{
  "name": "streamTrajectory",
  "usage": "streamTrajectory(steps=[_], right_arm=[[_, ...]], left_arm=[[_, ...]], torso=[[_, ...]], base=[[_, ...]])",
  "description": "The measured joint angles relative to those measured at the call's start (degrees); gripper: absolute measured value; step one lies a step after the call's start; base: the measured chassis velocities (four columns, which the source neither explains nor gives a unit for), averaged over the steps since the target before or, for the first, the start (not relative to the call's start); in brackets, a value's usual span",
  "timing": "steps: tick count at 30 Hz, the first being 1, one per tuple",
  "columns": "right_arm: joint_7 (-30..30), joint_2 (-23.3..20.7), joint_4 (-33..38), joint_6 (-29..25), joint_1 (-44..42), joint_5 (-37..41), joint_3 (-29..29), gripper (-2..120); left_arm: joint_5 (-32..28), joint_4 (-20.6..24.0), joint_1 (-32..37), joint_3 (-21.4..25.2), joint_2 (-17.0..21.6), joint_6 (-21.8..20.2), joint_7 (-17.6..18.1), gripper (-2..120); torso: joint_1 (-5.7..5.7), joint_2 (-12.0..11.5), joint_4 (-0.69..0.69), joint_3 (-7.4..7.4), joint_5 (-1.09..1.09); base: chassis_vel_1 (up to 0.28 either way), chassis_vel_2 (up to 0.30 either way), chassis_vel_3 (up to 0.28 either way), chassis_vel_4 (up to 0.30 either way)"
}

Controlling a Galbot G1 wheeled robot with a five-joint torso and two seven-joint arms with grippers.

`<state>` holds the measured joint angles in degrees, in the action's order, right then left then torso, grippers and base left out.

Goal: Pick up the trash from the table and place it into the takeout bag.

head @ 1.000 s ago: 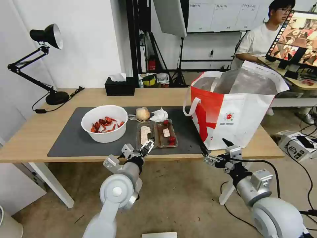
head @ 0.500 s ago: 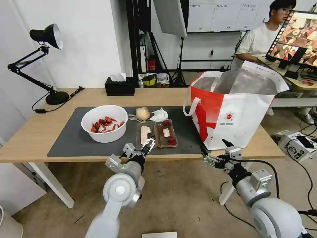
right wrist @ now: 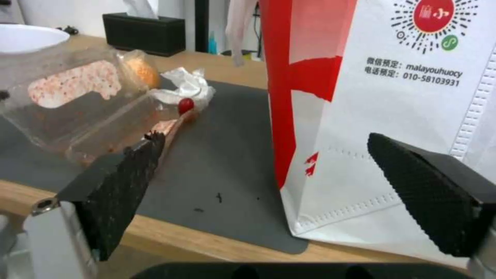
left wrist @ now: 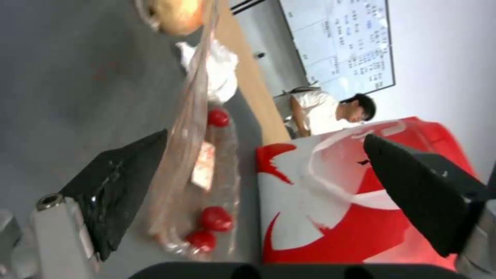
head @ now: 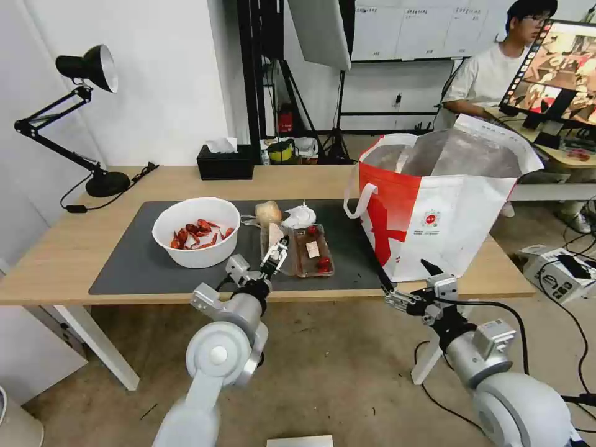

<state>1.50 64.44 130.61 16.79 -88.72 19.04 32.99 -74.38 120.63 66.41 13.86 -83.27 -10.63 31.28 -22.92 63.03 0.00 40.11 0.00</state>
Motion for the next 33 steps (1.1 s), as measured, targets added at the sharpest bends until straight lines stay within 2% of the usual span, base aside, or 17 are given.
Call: streamTrajectory(steps=[6,25,30,33], right_arm=[[0.03,0.04,0.19,0.0,-0.19,0.0,0.13,100],[0.14,-0.03,1.09,0.0,-2.02,0.31,2.26,100],[0.14,0.04,1.69,0.0,-2.98,0.46,3.22,100],[0.17,0.07,2.12,-0.03,-3.56,0.51,3.64,100]], left_arm=[[-0.32,-0.37,-1.15,-0.5,-0.12,0.0,-0.09,100],[-0.51,-5.71,-6.61,-5.85,-1.75,-0.11,0.01,100],[1.18,-8.2,-8.36,-8.36,-1.79,-0.3,0.02,100],[3.95,-9.11,-9.04,-9.22,-0.45,-0.75,-0.92,100]], torso=[[0.0,0.0,0.0,0.0,0.0],[0.0,0.0,0.0,0.0,0.0],[0.0,0.0,0.0,0.0,0.0],[0.0,0.0,-0.01,0.0,0.0]], base=[[0.0,0.0,0.0,0.0],[0.0,0.0,0.0,0.0],[0.0,0.0,0.0,0.0],[0.0,0.0,0.0,0.0]])
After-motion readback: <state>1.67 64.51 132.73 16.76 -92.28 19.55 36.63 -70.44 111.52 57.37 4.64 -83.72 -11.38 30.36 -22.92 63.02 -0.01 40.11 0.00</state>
